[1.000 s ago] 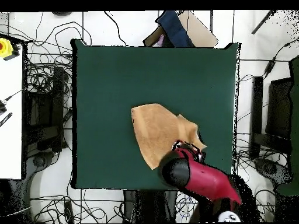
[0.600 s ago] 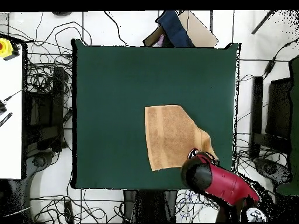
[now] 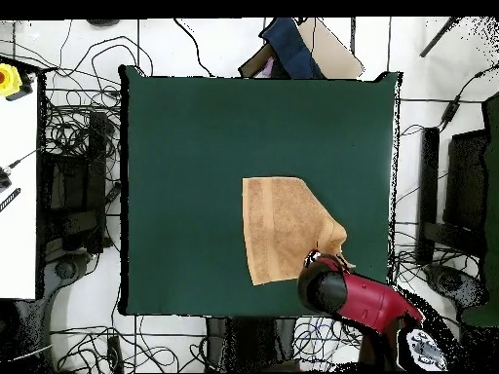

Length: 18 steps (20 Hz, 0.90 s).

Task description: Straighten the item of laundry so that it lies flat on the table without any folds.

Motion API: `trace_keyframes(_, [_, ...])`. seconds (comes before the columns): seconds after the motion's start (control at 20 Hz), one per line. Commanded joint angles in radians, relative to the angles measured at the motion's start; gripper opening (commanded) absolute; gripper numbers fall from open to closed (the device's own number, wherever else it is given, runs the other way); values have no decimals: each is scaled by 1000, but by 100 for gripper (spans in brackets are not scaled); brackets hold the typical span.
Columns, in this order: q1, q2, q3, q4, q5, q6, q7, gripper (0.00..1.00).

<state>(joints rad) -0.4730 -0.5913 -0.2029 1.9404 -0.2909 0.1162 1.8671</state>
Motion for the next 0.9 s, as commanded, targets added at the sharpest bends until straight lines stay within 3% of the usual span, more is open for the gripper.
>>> trace_keyframes(0.05, [85, -1, 96, -64, 3, 68, 71, 0])
trace_keyframes(0.3, [115, -64, 100, -70, 37, 116, 82, 0])
trace_keyframes(0.55, [230, -218, 37, -117, 78, 367, 72, 0])
trace_keyframes(0.9, [276, -215, 28, -128, 70, 375, 137, 0])
